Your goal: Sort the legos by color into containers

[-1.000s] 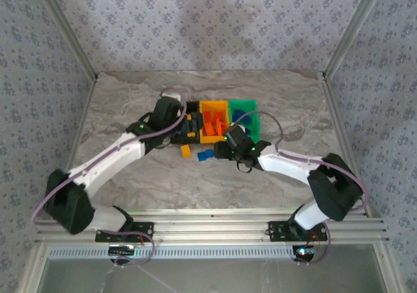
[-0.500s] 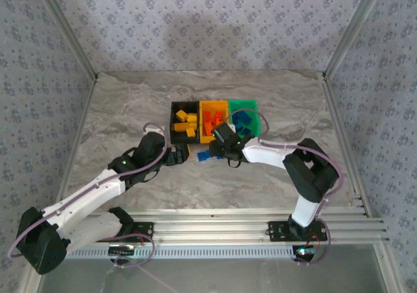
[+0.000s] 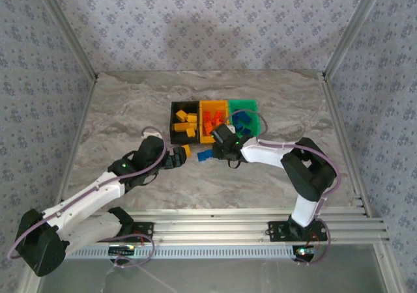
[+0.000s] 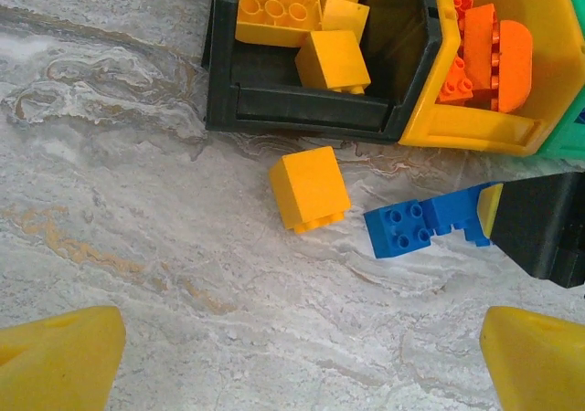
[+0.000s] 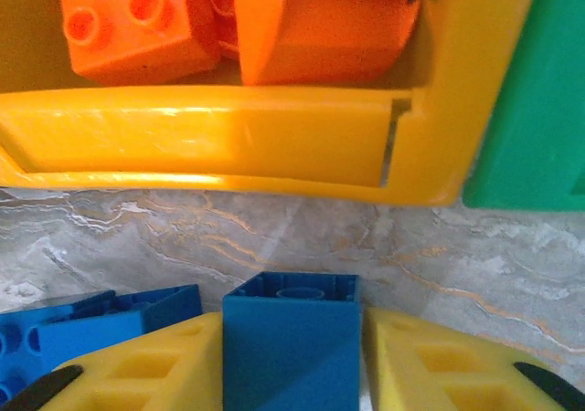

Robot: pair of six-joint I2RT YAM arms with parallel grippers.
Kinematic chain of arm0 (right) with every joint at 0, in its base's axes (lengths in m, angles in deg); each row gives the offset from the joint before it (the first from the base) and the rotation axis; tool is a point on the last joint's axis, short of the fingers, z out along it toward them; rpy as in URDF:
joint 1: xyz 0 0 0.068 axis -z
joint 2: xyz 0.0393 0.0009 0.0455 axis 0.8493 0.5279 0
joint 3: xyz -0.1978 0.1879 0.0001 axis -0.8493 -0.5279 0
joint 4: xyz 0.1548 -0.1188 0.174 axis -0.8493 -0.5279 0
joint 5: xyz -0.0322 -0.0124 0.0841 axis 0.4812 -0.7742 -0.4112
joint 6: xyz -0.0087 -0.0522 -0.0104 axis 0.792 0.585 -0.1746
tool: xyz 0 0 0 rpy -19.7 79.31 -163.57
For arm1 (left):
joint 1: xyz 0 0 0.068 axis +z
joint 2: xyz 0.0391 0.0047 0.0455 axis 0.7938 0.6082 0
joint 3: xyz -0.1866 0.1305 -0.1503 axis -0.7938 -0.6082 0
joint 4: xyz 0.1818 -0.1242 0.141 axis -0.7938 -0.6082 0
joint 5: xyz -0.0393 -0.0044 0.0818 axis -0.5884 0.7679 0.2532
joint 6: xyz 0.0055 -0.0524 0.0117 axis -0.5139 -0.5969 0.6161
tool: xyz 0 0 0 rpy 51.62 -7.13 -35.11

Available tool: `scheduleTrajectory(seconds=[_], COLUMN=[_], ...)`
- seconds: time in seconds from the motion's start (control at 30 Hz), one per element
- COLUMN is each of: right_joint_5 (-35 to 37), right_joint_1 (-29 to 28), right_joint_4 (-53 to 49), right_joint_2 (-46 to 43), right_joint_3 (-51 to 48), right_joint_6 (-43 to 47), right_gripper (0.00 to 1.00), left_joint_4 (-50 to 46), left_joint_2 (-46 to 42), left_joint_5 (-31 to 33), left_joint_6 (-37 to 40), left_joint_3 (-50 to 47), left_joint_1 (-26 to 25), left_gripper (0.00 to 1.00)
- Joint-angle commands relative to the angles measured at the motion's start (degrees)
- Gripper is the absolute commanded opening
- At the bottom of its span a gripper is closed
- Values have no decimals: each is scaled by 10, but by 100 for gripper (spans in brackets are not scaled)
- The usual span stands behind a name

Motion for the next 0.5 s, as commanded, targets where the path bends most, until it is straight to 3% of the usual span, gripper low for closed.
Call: scheduleTrajectory(seconds=[0.0, 0.27, 0.47], right_joint_5=[11, 19, 34], right_joint_1=[0, -2, 53], right_joint_4=[-19, -31, -72], right_joint_2=[4, -138, -203], right_joint_3=[-12, -50, -3], right_joint_6=[-2, 14, 47], right_gripper=[37, 27, 27], left_joint_4=[-10, -1, 4], left_joint_2=[-10, -17, -19], left_joint_5=[13, 11, 10], left_joint_6=[-5, -14, -20], left_joint_3=[-10, -40, -60], left_joint_1=[-2, -2, -2], left_gripper=[100, 100, 100])
